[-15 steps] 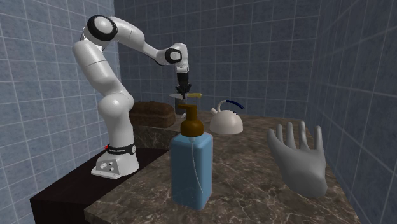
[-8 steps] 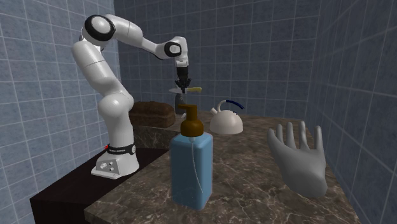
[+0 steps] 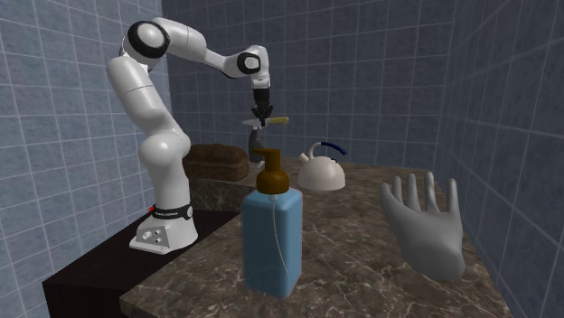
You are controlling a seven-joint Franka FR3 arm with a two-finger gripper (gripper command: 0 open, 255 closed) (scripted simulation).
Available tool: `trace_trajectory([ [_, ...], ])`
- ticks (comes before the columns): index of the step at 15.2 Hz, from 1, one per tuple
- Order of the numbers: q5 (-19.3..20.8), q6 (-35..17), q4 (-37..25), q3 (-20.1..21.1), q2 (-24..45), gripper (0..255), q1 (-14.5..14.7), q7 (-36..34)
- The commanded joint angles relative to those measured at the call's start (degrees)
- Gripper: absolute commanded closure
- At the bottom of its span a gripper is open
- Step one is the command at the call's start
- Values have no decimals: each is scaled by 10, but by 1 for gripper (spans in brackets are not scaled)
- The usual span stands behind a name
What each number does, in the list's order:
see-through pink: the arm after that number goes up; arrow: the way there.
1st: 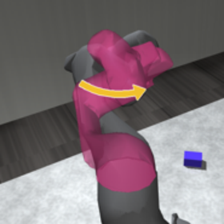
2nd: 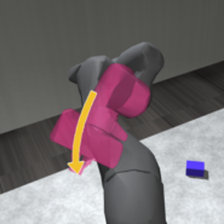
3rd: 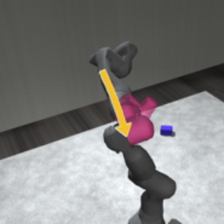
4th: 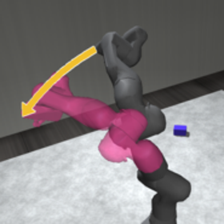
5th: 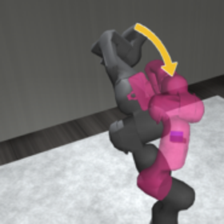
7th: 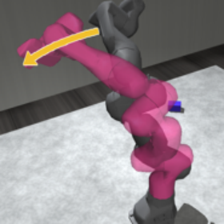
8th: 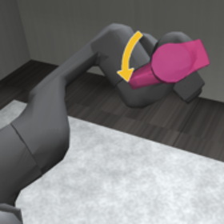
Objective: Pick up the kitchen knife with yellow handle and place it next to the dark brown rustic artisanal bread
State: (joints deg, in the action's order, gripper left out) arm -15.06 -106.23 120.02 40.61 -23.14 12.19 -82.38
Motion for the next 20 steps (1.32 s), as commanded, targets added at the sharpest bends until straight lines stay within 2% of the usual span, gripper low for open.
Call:
trace_trajectory([
  [1,25,-2,-43,26,48,255,-16,-25],
  [4,88,-6,-116,76,141,255,-37,-78],
  [6,146,-1,-170,107,213,255,-39,-122],
  [8,213,13,-231,125,292,255,-23,-168],
  [9,249,25,-266,128,334,255,-5,-190],
  [20,255,-58,-187,115,338,255,-2,-197],
])
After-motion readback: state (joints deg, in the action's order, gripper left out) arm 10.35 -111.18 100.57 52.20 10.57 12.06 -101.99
